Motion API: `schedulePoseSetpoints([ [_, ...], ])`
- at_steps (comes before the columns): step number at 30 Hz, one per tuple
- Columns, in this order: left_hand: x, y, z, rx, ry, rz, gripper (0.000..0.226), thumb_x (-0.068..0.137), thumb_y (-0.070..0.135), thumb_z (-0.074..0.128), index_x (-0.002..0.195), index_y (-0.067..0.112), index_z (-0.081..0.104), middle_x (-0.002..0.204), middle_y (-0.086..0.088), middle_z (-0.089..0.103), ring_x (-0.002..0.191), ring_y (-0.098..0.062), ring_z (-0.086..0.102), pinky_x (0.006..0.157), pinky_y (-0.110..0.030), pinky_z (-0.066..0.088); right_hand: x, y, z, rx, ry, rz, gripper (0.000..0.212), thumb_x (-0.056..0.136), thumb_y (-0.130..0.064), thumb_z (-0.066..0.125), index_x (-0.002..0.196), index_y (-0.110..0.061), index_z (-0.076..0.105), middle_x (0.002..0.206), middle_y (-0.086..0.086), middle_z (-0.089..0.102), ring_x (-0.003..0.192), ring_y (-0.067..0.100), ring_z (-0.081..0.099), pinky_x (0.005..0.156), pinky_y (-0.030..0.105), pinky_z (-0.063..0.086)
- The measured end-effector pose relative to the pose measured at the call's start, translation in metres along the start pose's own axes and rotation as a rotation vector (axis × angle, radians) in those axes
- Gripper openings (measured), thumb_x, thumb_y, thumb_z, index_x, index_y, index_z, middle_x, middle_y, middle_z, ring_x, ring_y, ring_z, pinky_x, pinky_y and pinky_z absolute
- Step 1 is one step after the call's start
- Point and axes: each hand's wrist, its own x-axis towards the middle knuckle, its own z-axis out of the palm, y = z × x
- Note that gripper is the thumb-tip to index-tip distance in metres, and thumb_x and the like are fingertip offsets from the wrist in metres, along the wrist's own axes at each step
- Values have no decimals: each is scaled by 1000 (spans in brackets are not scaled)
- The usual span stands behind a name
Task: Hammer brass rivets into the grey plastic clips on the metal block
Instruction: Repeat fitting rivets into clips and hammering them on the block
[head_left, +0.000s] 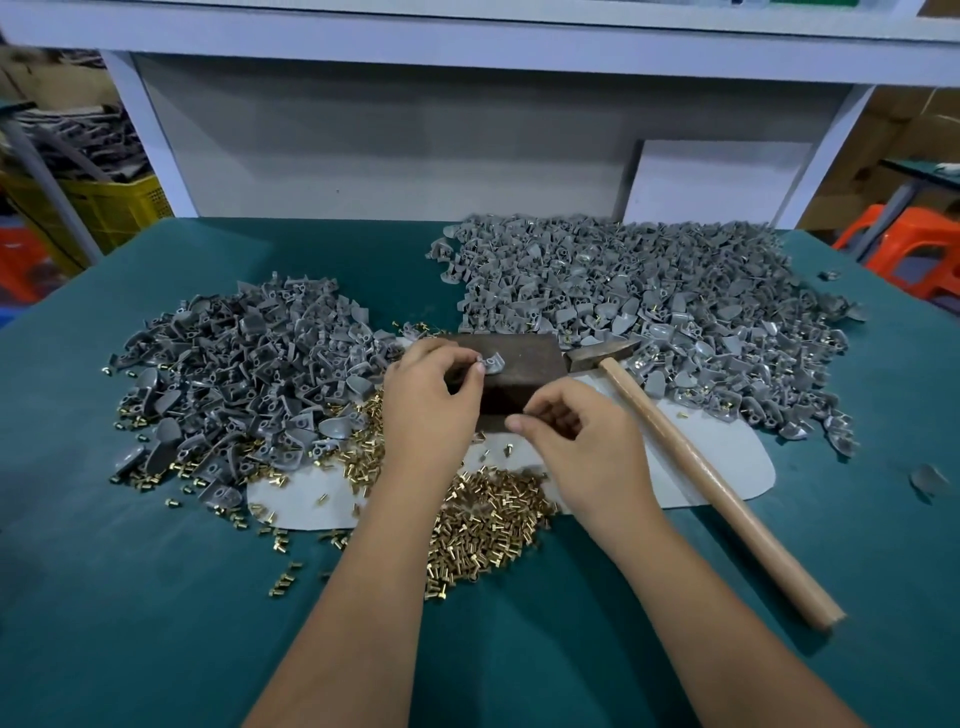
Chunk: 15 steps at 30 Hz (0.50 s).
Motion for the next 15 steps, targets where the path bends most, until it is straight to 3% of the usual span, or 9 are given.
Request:
schedulePoseSetpoints([
  [3,0,1,-1,7,-33,22,8,94,21,63,96,19,70,103,14,51,85,10,47,75,-3,32,5,1,-7,57,107,53,13,78,-14,77,74,-22,69,66,-14,64,59,-2,54,56,10,41],
  [8,3,1,-7,-21,-132,-3,8,94,19,64,98,17,71,105,11,50,88,12,45,73,7,30,4,4,-10,148,121,96,15,80,-11,75,75,-25,71,63,3,67,53,9,58,51,22,50],
  [10,1,1,-10,-15,-145,6,8,94,21,64,98,19,71,105,11,51,89,7,48,80,1,33,4,4,-9,147,117,76,17,82,-9,73,73,-23,71,62,4,67,52,10,58,51,22,51],
  [12,-4,2,-10,73,-120,11,9,93,27,64,98,25,72,106,15,53,94,-3,47,88,-22,37,6,1,-9,175,122,57,17,83,-7,71,74,-22,70,63,1,67,53,9,60,53,23,53],
  [13,-6,3,-9,146,-97,3,10,93,32,63,97,31,72,108,19,54,101,-9,43,88,-29,30,9,-1,-9,182,131,51,17,84,-8,70,74,-22,69,64,0,67,53,9,60,54,23,54],
  [15,-5,6,-8,235,-50,-33,10,91,41,62,95,37,71,116,22,57,114,-14,31,84,-29,15,20,-5,-9,133,156,30,16,86,-13,69,75,-24,66,66,-3,67,56,6,59,57,27,55],
])
